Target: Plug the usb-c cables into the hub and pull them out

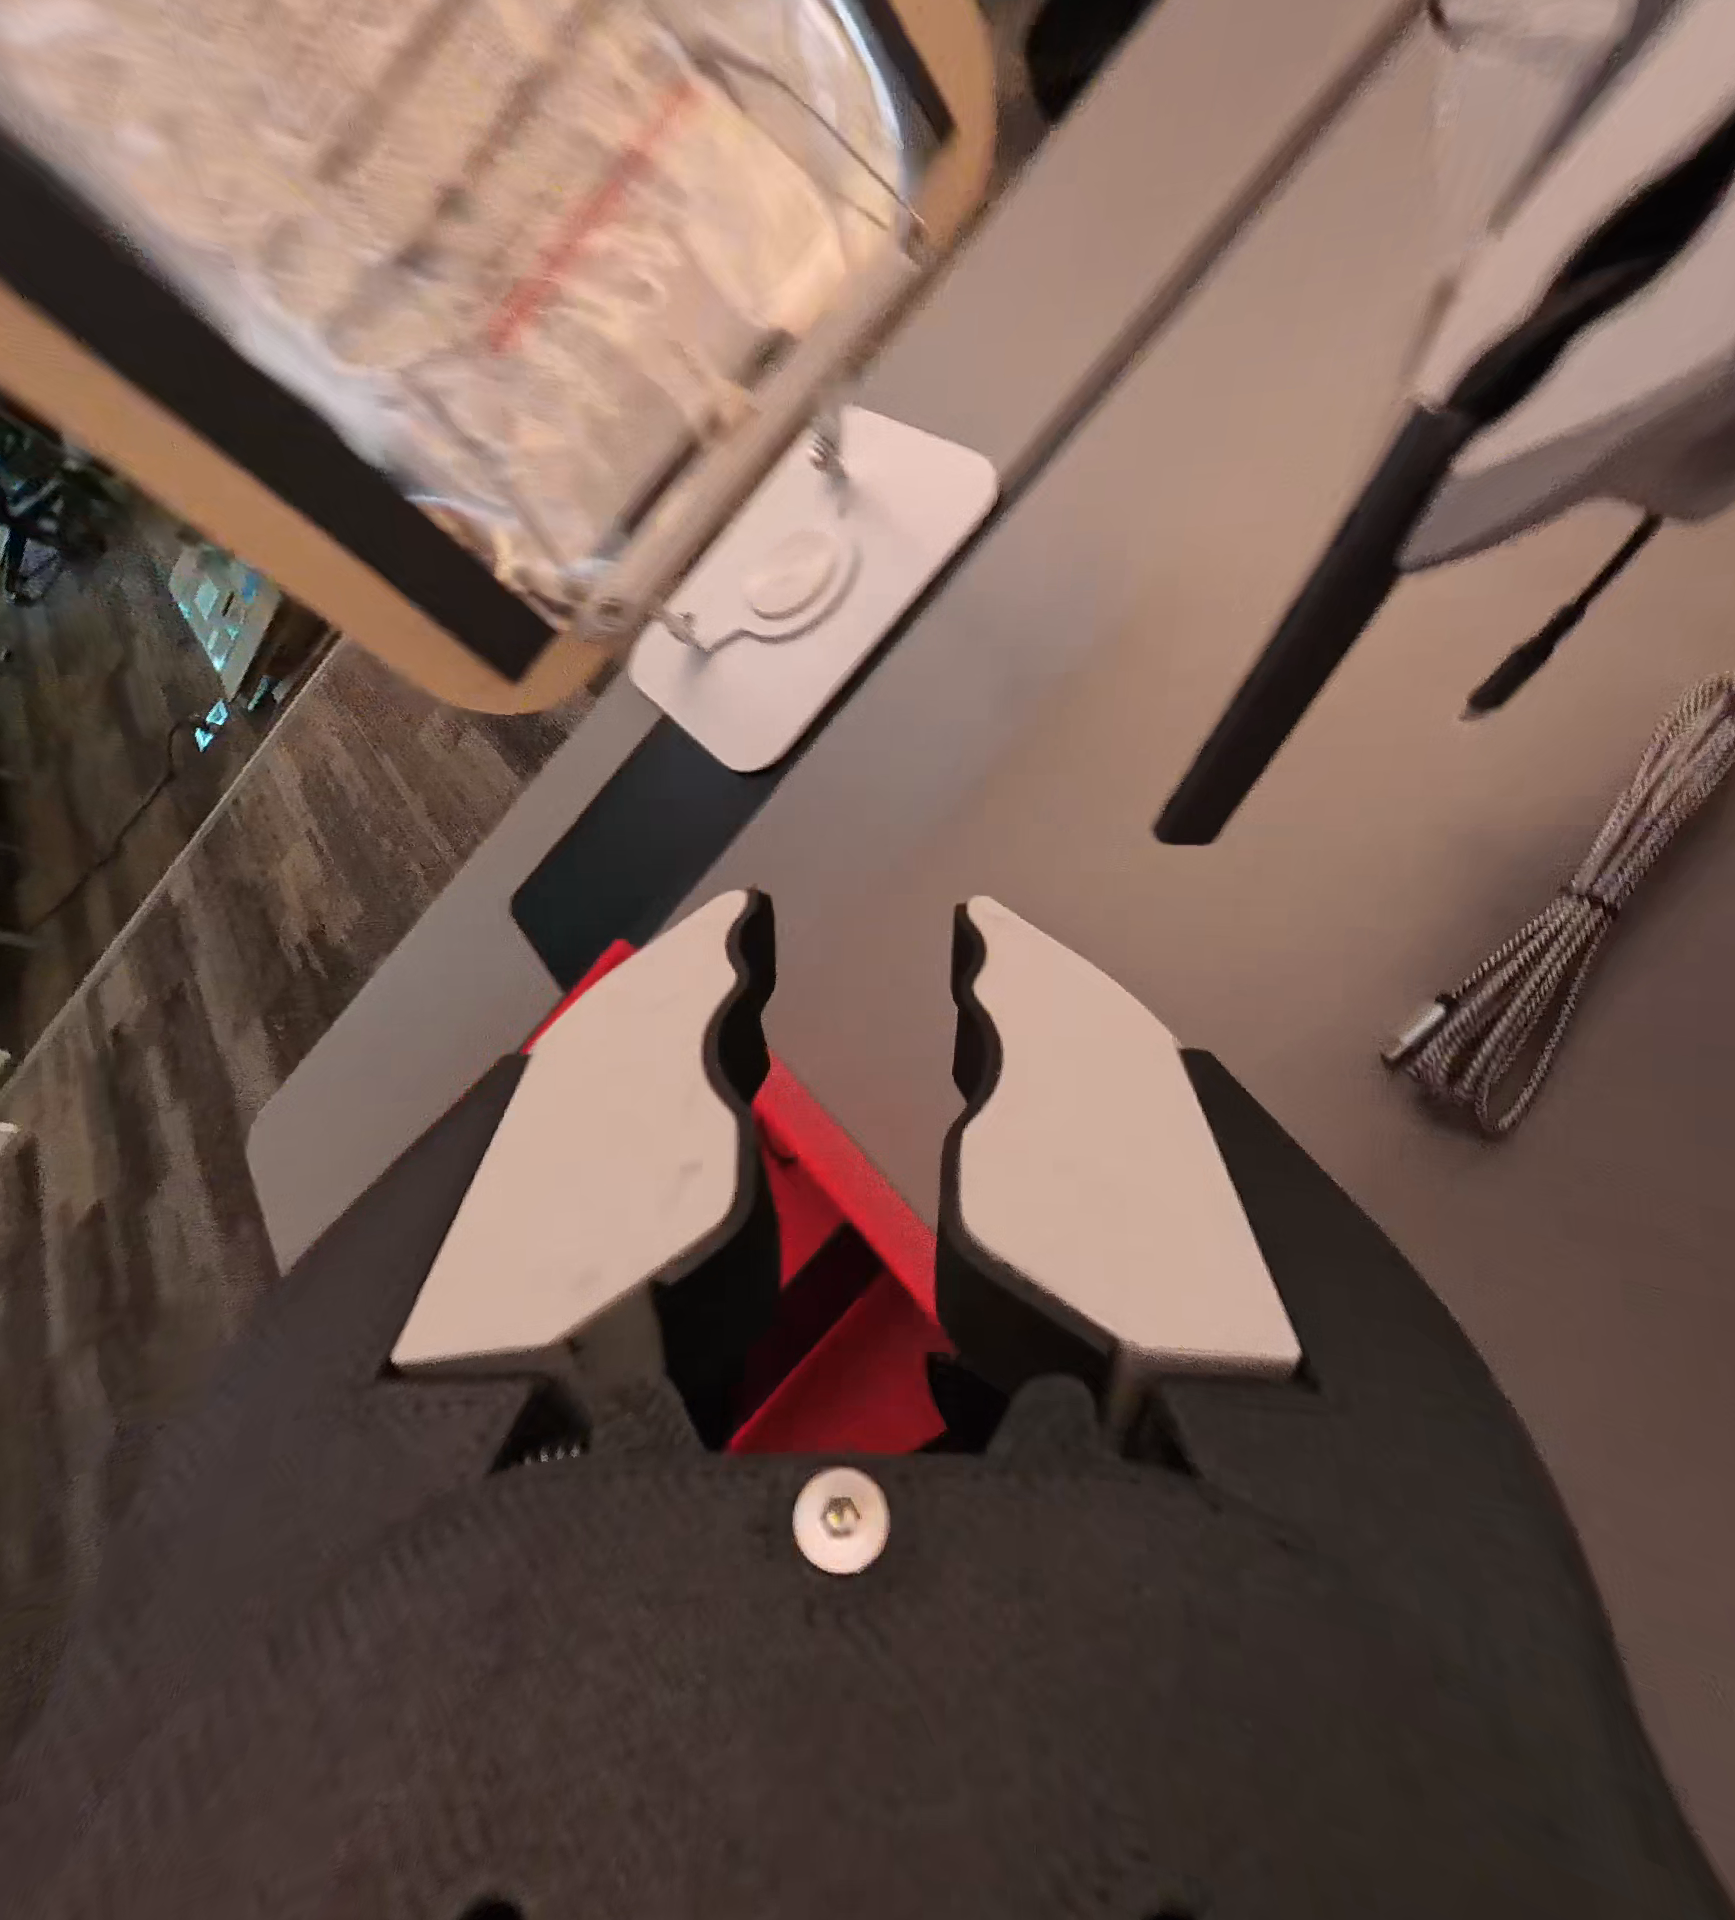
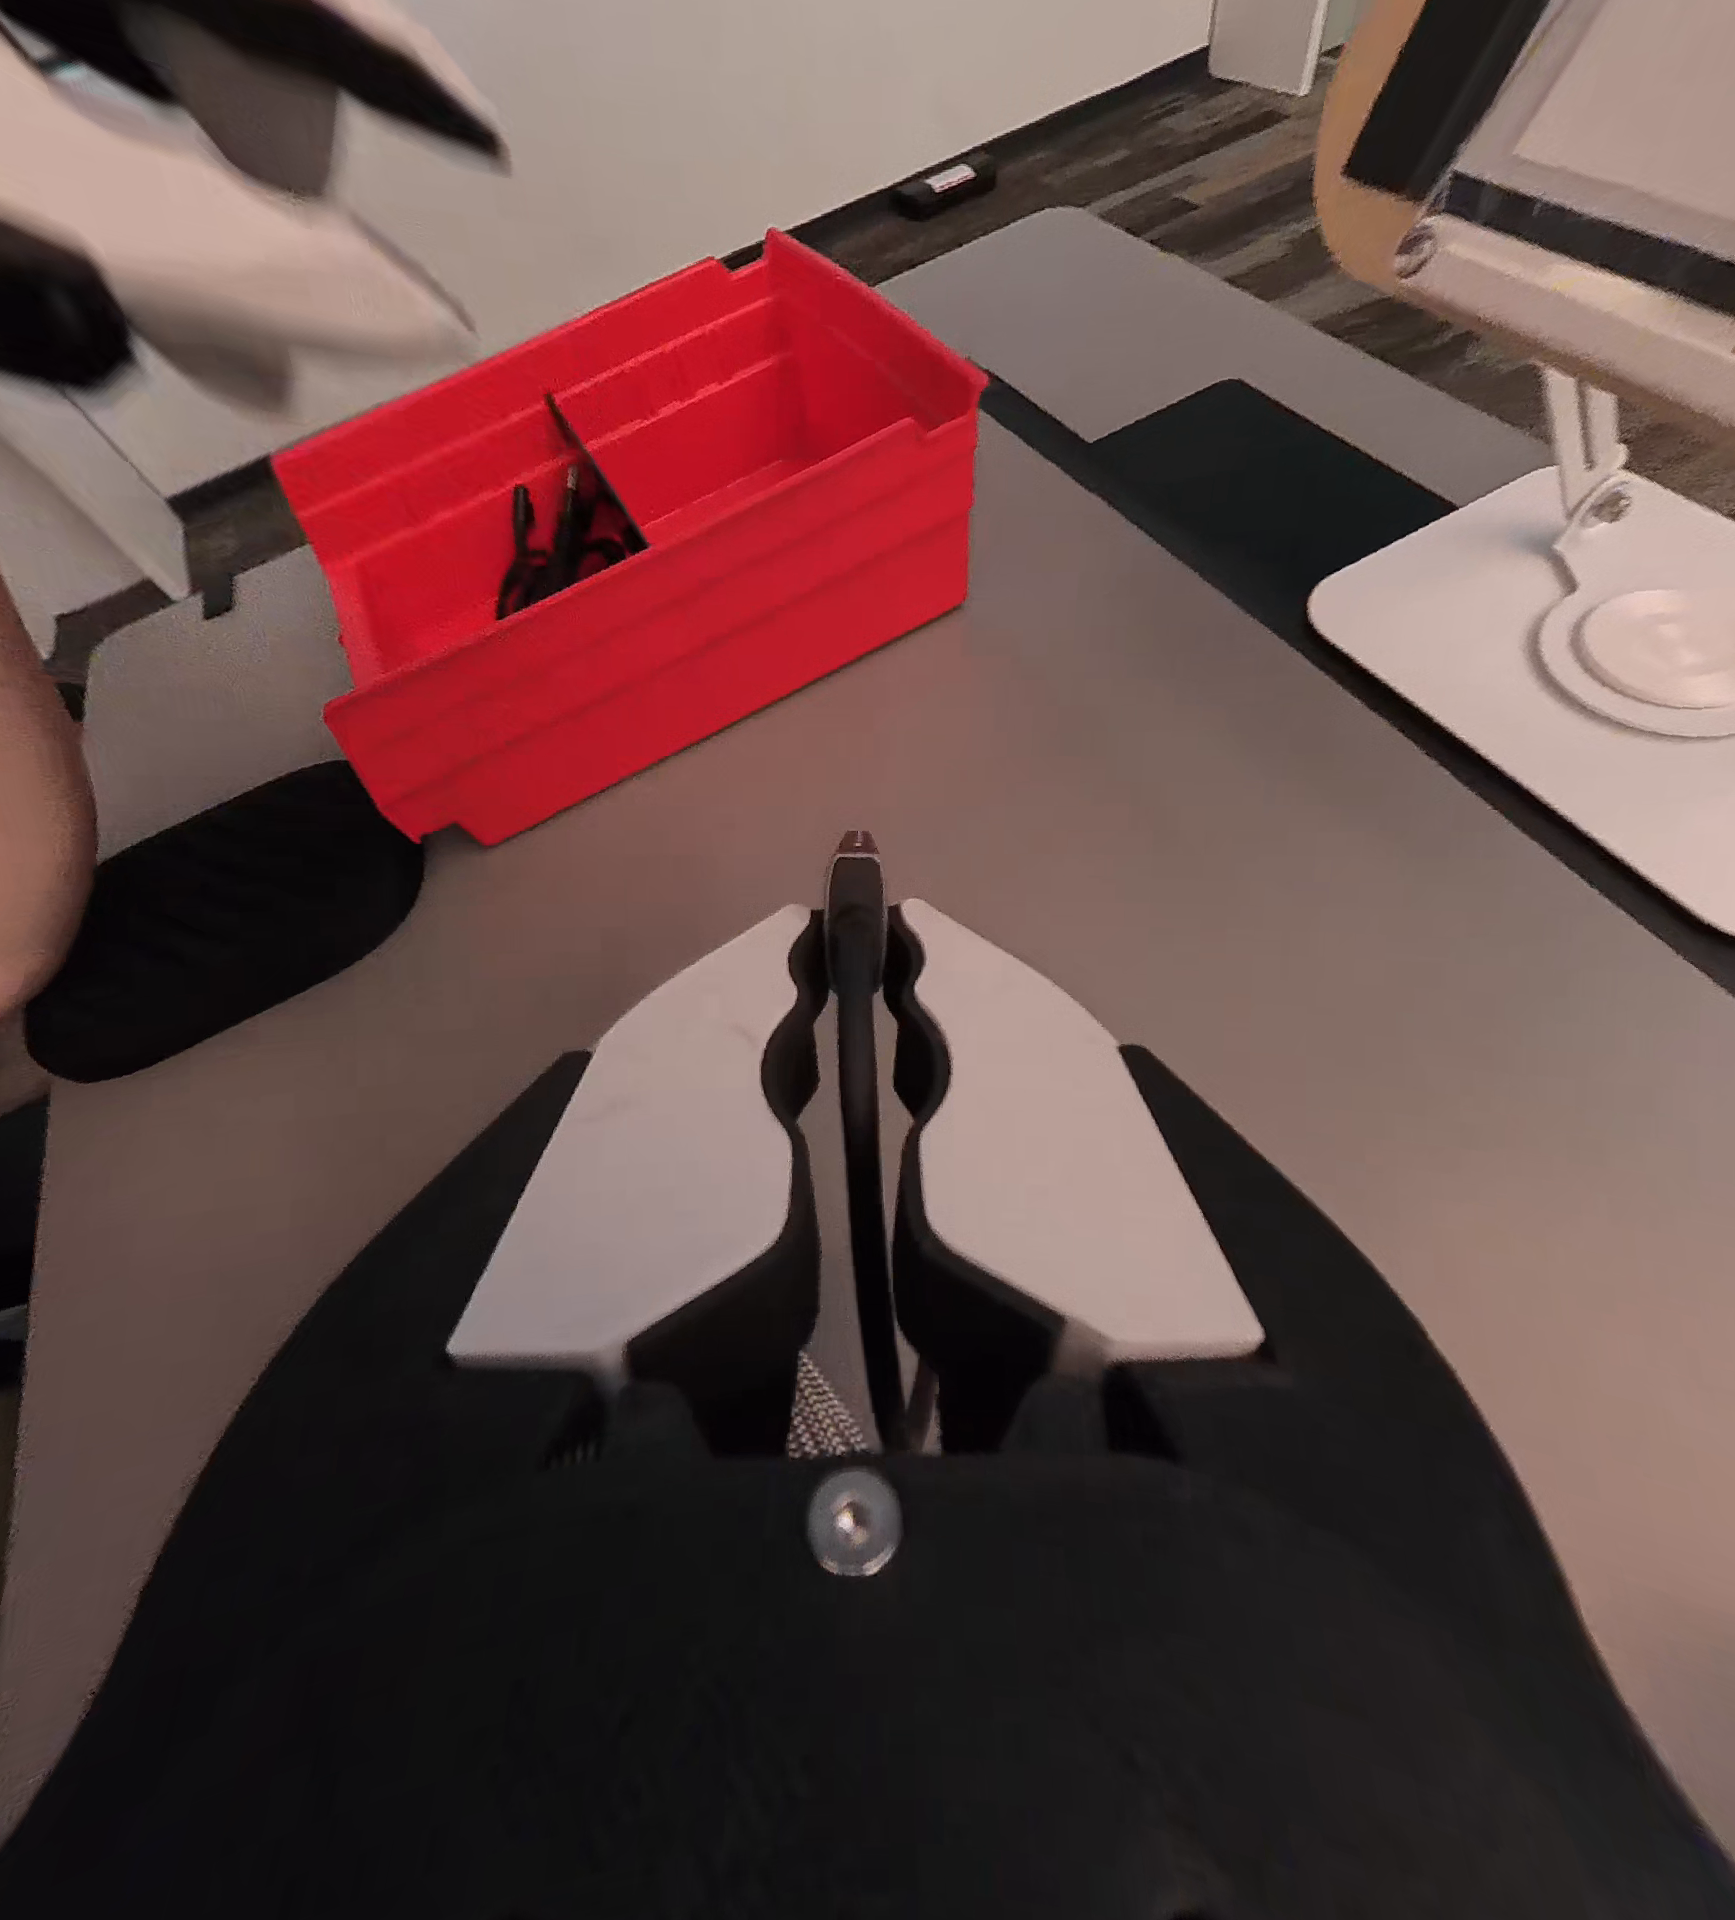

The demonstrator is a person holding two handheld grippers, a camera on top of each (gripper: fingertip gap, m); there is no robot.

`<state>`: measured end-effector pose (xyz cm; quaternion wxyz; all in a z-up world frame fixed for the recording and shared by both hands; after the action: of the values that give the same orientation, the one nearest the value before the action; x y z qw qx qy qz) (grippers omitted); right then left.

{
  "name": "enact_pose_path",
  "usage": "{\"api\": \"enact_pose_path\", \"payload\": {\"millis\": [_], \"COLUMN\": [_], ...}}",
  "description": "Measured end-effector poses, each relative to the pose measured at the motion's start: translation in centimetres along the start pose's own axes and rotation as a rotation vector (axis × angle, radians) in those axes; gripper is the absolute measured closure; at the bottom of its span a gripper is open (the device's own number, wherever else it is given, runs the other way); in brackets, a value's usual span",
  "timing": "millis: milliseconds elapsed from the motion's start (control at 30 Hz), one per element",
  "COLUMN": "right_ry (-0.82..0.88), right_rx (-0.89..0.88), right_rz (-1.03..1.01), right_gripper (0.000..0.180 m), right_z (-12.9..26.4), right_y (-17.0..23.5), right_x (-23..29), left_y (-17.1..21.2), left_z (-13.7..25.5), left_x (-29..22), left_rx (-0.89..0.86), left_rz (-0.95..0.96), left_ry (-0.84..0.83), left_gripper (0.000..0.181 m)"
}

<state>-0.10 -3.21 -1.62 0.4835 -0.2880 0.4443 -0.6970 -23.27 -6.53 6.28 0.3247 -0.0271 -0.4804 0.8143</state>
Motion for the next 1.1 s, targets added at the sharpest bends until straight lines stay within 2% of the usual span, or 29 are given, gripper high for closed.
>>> {"api": "enact_pose_path", "payload": {"millis": [33,233,300,433,533,633,867,1000,1100], "right_ry": [0.011,0.068,0.082,0.056,0.041,0.018,-0.016,-0.017,-0.079], "right_rx": [0.001,-0.023,-0.043,-0.096,-0.114,-0.108,-0.087,-0.099,-0.161], "right_rz": [-0.001,0.040,0.051,0.051,0.053,0.058,0.115,0.135,0.154], "right_gripper": [0.170,0.170,0.170,0.170,0.170,0.170,0.170,0.170,0.170], "right_z": [0.2,1.2,1.3,1.5,1.4,1.0,0.4,0.3,0.0], "right_y": [0.1,0.2,0.3,0.4,0.6,0.7,0.2,-0.2,-0.9], "right_x": [-0.2,-1.2,-1.4,-1.7,-1.7,-1.6,-0.3,0.2,1.3], "left_y": [-0.5,1.4,2.1,2.6,2.5,2.5,2.6,2.5,1.8], "left_z": [1.3,8.0,8.7,9.1,9.3,9.1,10.4,10.8,10.7], "left_x": [1.4,7.7,9.2,11.1,11.3,11.3,11.5,11.5,10.4], "left_rx": [-0.048,-0.460,-0.537,-0.685,-0.845,-0.933,-1.036,-0.967,-0.874], "left_rz": [0.055,0.400,0.460,0.496,0.599,0.687,0.742,0.786,0.742], "left_ry": [0.007,0.109,0.076,-0.105,-0.030,0.061,0.041,0.163,0.296], "left_gripper": [0.148,0.152,0.153,0.156,0.159,0.158,0.155,0.147,0.147]}}
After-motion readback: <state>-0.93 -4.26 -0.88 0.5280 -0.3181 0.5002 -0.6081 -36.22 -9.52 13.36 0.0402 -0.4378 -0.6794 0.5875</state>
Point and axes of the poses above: each gripper's, where its closed fingertips meet, z back along the fingers, y out of its underside, x = y × z across the jaws, the point moved 8 cm from there along z, back along the fingers, and after that the axes turned 13 degrees about z, right-handed, at the moved point
